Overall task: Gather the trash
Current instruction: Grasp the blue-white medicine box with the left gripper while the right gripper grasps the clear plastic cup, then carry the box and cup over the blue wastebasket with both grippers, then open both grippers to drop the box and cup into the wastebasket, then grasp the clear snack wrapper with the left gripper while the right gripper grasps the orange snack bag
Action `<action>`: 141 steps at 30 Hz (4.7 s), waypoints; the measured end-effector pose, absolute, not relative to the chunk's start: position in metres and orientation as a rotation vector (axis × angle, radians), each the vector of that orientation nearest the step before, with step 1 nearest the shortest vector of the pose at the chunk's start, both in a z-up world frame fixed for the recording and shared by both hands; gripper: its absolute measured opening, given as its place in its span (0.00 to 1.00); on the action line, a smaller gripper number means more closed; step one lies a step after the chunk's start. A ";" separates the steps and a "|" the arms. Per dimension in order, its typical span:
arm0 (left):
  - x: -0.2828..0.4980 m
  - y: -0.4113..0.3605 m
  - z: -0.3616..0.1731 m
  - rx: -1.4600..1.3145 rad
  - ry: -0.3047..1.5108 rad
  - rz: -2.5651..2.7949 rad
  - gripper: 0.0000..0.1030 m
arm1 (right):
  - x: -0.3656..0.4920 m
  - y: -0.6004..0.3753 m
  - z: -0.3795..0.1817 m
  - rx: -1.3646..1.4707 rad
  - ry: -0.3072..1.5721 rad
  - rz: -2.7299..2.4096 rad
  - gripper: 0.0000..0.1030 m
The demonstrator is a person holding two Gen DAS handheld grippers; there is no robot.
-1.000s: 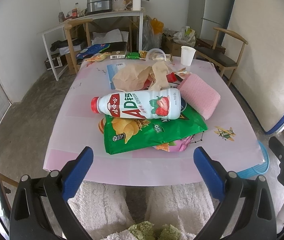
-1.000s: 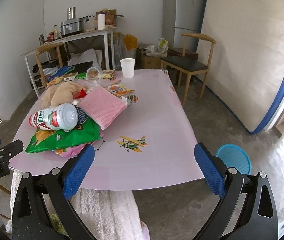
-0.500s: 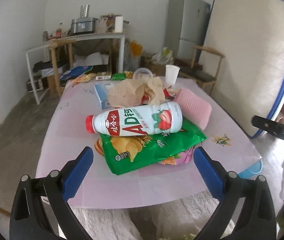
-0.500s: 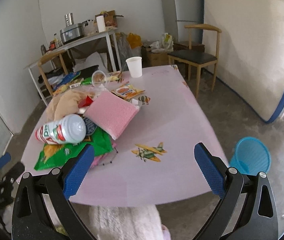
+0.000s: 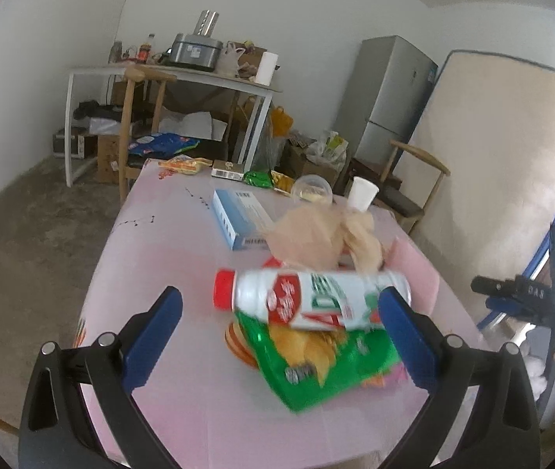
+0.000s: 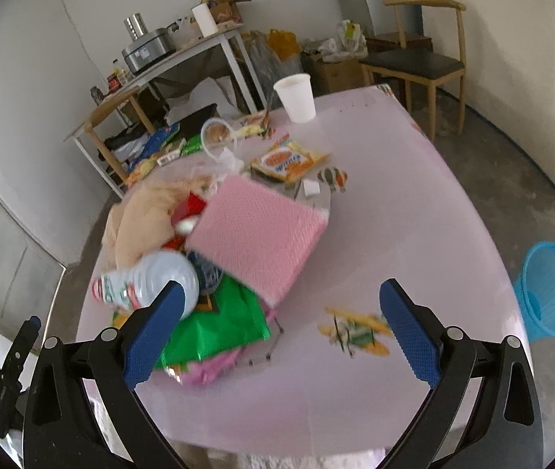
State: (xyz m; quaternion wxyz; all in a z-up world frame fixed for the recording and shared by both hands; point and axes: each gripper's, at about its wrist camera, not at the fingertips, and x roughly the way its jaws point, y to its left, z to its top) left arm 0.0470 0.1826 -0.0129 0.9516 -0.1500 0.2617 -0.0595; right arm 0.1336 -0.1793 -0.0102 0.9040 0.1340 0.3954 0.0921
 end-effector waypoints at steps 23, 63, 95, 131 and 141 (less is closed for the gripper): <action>0.373 0.220 -0.075 -0.354 1.206 -0.012 0.93 | 0.388 -0.066 0.038 -0.070 0.940 0.490 0.93; 0.284 0.214 0.097 -0.240 0.657 0.009 0.75 | 0.379 -0.105 0.133 -0.037 0.701 0.362 0.04; 0.200 -0.458 -0.025 0.250 1.106 -0.853 0.77 | 0.118 -0.565 -0.139 0.964 0.859 -0.346 0.06; 0.104 -0.207 0.065 0.241 0.565 -0.829 0.89 | 0.137 -0.505 -0.070 0.647 0.807 -0.028 0.74; 0.139 -0.033 0.092 0.049 0.615 -0.492 0.88 | 0.202 -0.408 -0.041 0.634 0.873 0.240 0.74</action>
